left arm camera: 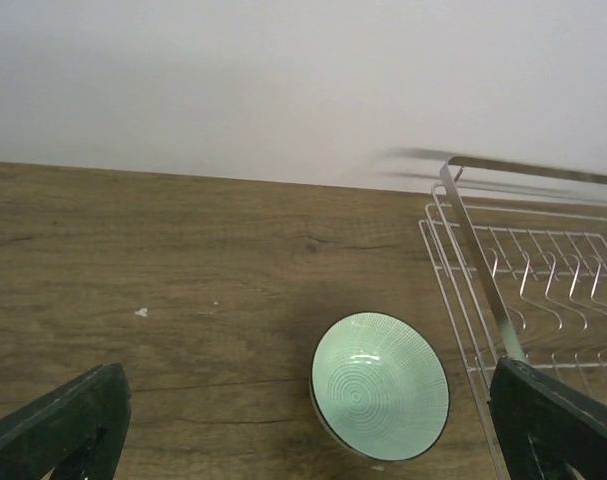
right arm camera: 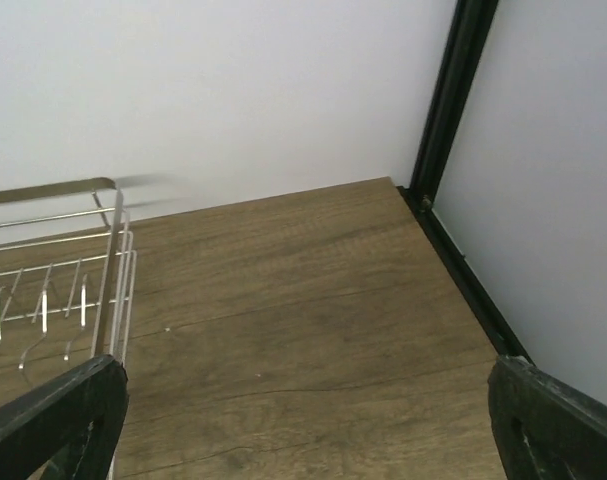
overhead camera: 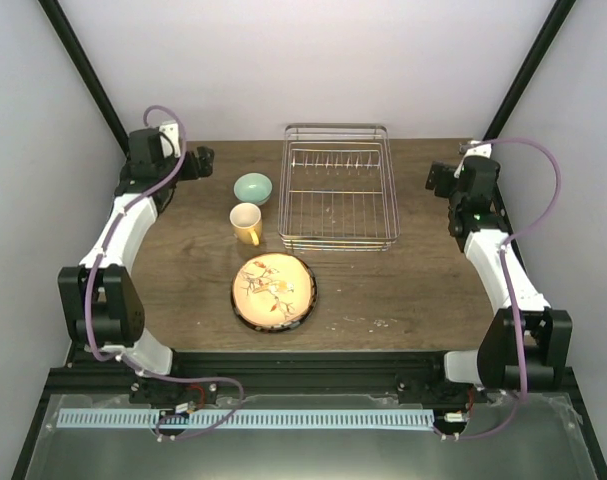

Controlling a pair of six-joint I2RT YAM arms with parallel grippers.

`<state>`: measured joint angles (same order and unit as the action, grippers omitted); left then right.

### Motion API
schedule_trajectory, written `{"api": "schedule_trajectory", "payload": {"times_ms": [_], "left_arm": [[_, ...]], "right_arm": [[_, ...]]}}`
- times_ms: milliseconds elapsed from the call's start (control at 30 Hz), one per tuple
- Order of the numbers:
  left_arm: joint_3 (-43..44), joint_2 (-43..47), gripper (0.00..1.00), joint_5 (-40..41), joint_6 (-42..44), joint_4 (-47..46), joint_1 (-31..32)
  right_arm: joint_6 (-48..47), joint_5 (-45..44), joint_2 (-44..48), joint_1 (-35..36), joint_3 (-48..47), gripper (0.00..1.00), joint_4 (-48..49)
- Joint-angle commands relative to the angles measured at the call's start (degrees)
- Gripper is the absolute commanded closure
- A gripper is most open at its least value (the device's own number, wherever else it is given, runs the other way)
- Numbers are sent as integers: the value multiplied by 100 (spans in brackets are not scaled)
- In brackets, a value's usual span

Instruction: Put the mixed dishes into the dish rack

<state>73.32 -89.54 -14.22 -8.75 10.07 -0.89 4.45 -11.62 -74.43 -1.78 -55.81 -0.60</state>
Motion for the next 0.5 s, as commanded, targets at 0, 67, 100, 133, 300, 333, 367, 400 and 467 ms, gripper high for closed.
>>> {"api": "schedule_trajectory", "payload": {"times_ms": [0,67,100,133,300,333,367,400,467], "left_arm": [[1239,-632,2,-303,840,1601,42],[1769,-977,6,-239,982,2220,80],[2019,-1135,6,-174,1045,2498,129],[2321,-1326,7,-28,1125,2866,206],[3547,-2199,7,923,1124,4241,519],[3760,-2357,7,944,1050,4512,552],[3964,-2519,8,1026,973,4811,580],[4129,-2675,10,1088,875,5101,614],[4187,-2844,13,1045,720,5480,675]], "right_arm": [[-134,574,-285,46,-865,0,-724],[-165,734,-436,46,-1177,0,-976],[-164,764,-517,48,-1319,0,-1067],[-176,787,-583,54,-1427,0,-1139],[-202,837,-722,87,-1711,0,-1305],[-200,837,-714,94,-1713,0,-1305],[-191,830,-706,98,-1719,0,-1307],[-177,817,-700,106,-1722,0,-1317],[-147,803,-683,115,-1704,0,-1320]]}}
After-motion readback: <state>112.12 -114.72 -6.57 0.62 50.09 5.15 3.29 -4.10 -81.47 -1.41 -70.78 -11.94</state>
